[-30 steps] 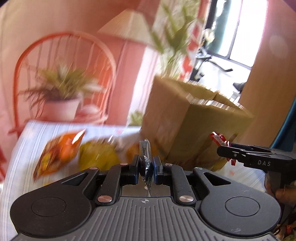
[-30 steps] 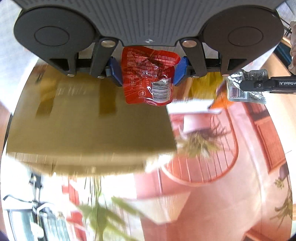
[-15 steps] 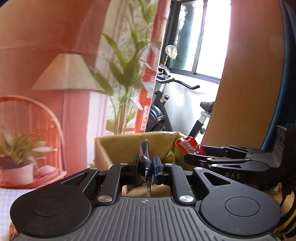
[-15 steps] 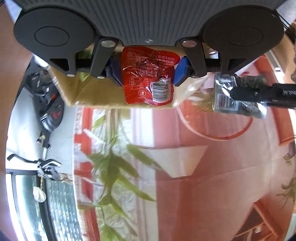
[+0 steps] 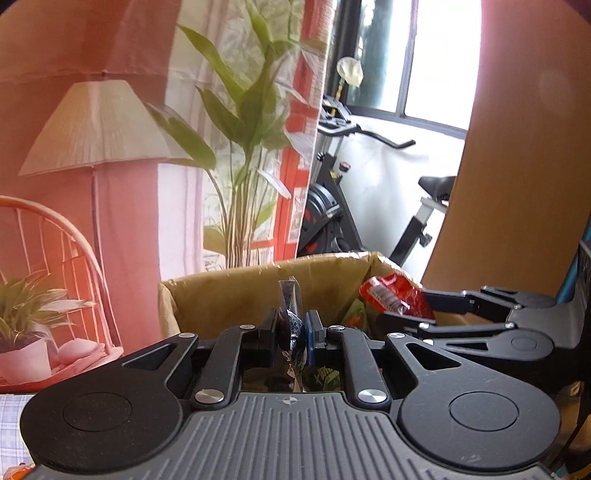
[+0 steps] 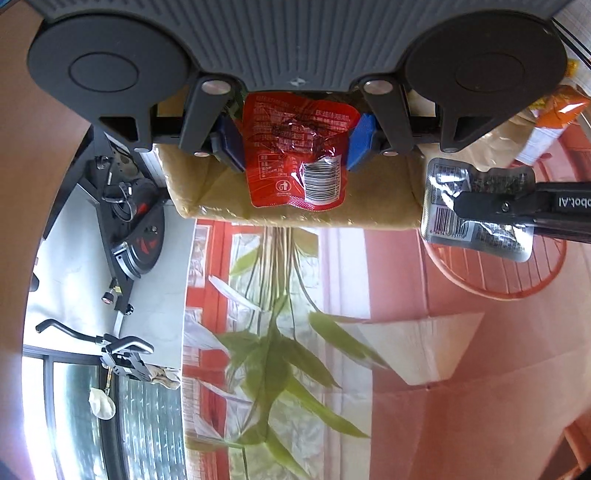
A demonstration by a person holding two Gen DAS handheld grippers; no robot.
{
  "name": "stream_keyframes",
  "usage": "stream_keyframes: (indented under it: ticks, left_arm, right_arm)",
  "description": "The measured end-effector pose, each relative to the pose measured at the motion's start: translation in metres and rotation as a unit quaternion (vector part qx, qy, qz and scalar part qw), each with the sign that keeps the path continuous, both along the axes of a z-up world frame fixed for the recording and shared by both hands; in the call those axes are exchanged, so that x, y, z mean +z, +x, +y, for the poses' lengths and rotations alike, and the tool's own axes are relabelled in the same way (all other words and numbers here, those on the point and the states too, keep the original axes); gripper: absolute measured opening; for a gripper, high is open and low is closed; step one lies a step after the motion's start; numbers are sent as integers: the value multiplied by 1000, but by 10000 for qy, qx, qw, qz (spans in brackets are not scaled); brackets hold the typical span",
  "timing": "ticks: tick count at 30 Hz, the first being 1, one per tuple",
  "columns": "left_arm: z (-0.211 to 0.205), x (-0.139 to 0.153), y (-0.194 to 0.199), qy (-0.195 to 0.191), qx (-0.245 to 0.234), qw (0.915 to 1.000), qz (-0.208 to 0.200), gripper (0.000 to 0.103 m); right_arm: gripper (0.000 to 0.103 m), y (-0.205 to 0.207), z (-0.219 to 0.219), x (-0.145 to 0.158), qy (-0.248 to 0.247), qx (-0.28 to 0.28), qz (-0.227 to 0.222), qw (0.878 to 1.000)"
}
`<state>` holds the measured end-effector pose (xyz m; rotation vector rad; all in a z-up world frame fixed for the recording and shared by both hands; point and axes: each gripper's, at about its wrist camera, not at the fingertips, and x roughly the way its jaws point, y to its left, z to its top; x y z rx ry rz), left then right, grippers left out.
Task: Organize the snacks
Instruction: 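Lower both packets into the box and open both tools, then move both tools back over the remaining snacks on the table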
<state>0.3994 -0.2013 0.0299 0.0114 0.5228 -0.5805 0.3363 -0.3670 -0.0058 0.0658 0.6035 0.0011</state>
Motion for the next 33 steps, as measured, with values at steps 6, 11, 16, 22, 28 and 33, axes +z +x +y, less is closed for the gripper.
stream_keyframes:
  ticks: [6, 11, 16, 22, 28, 33]
  left_arm:
    - [-3, -8, 5, 88, 1, 9999, 69, 17]
    - [5, -4, 3, -100, 7, 9999, 36, 58]
    - [10, 3, -7, -116, -62, 9999, -105, 62]
    - [21, 7, -25, 36, -198, 9995, -254, 63]
    - [49, 8, -47, 238, -272, 9986, -384, 63]
    - [83, 4, -62, 235, -213, 9992, -257, 63]
  right_arm:
    - [62, 0, -6, -7, 100, -66, 107, 9999]
    - [66, -3, -7, -12, 155, -68, 188, 9997]
    - [70, -9, -6, -10, 201, -115, 165, 9996]
    - [71, -22, 2, -2, 233, -159, 69, 9996]
    - [71, -40, 18, 5, 352, -158, -46, 9992]
    - [71, -55, 37, 8, 463, -57, -111, 9989]
